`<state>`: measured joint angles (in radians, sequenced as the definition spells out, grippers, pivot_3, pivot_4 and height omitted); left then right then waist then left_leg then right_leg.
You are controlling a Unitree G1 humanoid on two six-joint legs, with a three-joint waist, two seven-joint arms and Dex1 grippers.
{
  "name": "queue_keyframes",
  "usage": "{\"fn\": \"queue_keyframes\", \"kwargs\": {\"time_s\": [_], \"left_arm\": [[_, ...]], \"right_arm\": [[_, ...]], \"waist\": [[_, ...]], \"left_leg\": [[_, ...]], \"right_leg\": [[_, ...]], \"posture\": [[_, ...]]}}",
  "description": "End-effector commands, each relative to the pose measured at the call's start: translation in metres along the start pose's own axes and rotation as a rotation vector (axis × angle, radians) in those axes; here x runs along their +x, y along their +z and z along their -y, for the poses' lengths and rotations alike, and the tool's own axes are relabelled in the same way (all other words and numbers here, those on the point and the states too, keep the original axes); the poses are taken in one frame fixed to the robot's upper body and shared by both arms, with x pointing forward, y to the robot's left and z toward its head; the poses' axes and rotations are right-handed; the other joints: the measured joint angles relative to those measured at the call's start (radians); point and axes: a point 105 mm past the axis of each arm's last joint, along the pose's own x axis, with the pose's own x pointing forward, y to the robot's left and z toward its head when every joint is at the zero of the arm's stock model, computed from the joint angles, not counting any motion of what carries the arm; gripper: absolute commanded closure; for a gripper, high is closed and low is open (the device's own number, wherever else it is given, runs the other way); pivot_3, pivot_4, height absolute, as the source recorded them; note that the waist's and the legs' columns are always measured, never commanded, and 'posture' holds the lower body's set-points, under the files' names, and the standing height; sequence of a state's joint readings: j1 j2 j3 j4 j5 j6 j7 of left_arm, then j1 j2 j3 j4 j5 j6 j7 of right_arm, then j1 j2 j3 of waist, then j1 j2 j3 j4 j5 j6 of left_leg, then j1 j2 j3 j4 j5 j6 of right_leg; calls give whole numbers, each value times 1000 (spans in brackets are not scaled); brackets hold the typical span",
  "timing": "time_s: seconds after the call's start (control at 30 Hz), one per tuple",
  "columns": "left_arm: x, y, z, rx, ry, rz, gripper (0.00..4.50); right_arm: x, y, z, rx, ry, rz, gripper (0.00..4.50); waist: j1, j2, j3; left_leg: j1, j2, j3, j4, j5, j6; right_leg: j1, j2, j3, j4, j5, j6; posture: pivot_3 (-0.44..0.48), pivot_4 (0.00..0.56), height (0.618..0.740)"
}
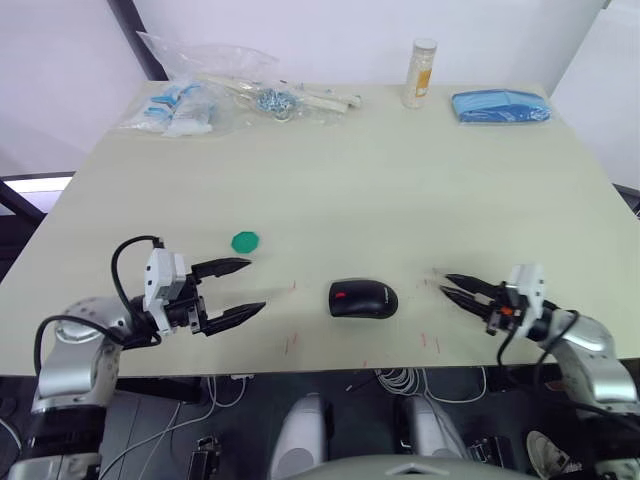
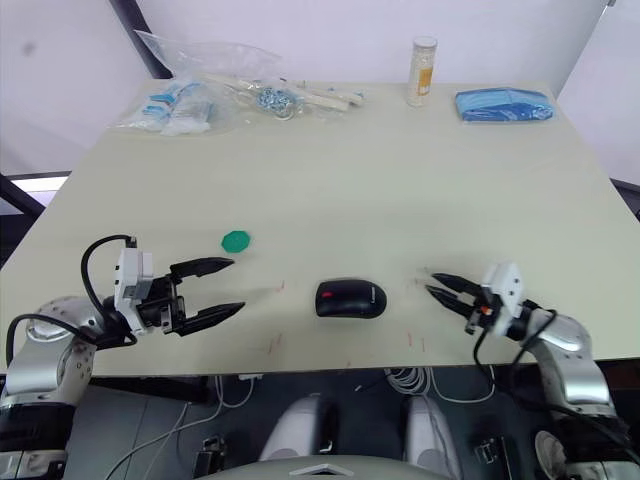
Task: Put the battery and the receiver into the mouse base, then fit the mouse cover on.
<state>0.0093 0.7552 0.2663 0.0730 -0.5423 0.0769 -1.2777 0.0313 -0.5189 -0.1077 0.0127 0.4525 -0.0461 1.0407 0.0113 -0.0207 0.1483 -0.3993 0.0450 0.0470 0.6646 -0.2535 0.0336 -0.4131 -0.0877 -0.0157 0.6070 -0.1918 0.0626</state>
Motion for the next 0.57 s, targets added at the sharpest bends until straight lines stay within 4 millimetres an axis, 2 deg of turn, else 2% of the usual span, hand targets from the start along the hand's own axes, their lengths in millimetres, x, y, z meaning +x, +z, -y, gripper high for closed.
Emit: {"fn": "queue_keyframes", "kwargs": {"time_s": [0.03, 0.13, 0.3, 0.47, 0.57], "left_arm": [[-12, 4, -9, 10, 121, 32, 0], [-25, -13, -16, -52, 260, -8, 0], [-42, -31, -14, -83, 383, -70, 0], [-46, -41, -13, -54, 463, -114, 0], [-45, -46, -7, -74, 453, -128, 0]], "right_arm": [[-18, 10, 8, -24, -73, 18, 3369], [-44, 4, 13, 4, -175, -11, 2528], [-73, -2, 15, 53, -304, -26, 142], [-89, -3, 18, 116, -408, -4, 54], [-95, -7, 18, 126, -428, -16, 54]], "waist": [[0, 0, 0], [3, 0, 0], [2, 0, 0], [3, 1, 0], [2, 2, 0]], "left_leg": [[0, 1, 0, 0, 0, 0], [0, 2, 0, 0, -2, -3], [0, 2, 1, 0, -3, -4], [0, 4, 1, 0, -3, -5], [0, 5, 1, 0, -3, -5]], "right_leg": [[0, 0, 0, 0, 0, 0], [0, 0, 0, 0, 0, 0], [0, -1, 1, -1, 0, 0], [-1, -2, 1, -2, 0, 0], [-1, -3, 1, -2, 0, 0]], "posture": [[0, 150, 740], [0, 150, 740], [0, 150, 740], [0, 150, 740], [0, 150, 740]]}}
